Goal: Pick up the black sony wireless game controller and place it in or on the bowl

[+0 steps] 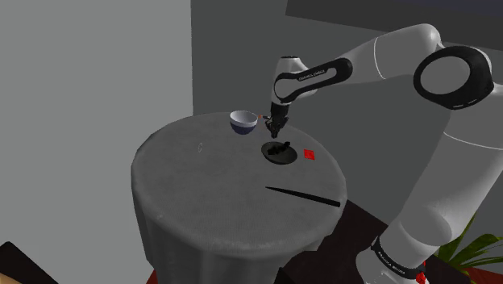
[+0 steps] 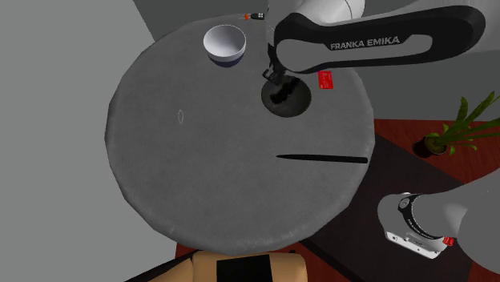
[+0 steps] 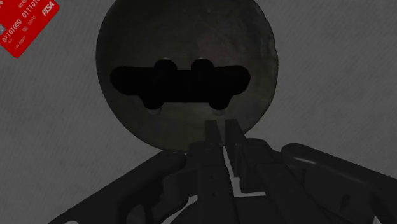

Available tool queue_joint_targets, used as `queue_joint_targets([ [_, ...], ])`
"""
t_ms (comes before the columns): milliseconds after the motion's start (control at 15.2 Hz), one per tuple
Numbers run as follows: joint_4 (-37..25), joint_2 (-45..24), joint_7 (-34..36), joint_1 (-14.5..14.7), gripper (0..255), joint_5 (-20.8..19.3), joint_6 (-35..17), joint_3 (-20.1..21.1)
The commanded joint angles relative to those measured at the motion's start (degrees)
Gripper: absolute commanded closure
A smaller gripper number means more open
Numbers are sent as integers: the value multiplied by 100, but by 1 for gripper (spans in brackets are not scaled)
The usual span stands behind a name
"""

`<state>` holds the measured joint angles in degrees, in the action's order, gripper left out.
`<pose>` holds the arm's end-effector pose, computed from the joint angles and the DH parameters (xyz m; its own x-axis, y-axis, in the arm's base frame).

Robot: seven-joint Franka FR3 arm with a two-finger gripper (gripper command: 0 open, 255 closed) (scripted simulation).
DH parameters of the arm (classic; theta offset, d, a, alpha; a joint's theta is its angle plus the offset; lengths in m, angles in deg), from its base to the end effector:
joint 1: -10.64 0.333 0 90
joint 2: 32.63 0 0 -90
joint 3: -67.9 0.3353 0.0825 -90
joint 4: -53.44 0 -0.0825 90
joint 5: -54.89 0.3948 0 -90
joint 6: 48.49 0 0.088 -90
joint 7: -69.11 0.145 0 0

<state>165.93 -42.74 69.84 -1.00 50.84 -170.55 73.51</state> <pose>0.5998 -0.0702 0.3601 0.9966 -0.0817 -0.0085 -0.0813 -0.9958 0.0425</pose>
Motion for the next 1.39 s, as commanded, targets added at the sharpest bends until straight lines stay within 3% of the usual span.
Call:
queue_joint_targets([
  [0, -1, 2, 0, 0, 0, 0, 0, 0],
  [66, 1297, 677, -990, -119, 0, 116, -1577, 57],
  [132, 2399, 1115, -2400, -157, 0, 659, -3165, 14],
  [198, 1398, 678, -1034, -103, 0, 295, -1260, 23],
  [264, 1398, 678, -1035, -84, 0, 296, -1261, 4],
  [396, 759, 132, 10, 27, 0, 44, -997, -8],
  [924, 887, -252, 65, 53, 0, -28, -1505, -54],
  [1320, 887, -252, 65, 54, 0, -28, -1505, -55],
])
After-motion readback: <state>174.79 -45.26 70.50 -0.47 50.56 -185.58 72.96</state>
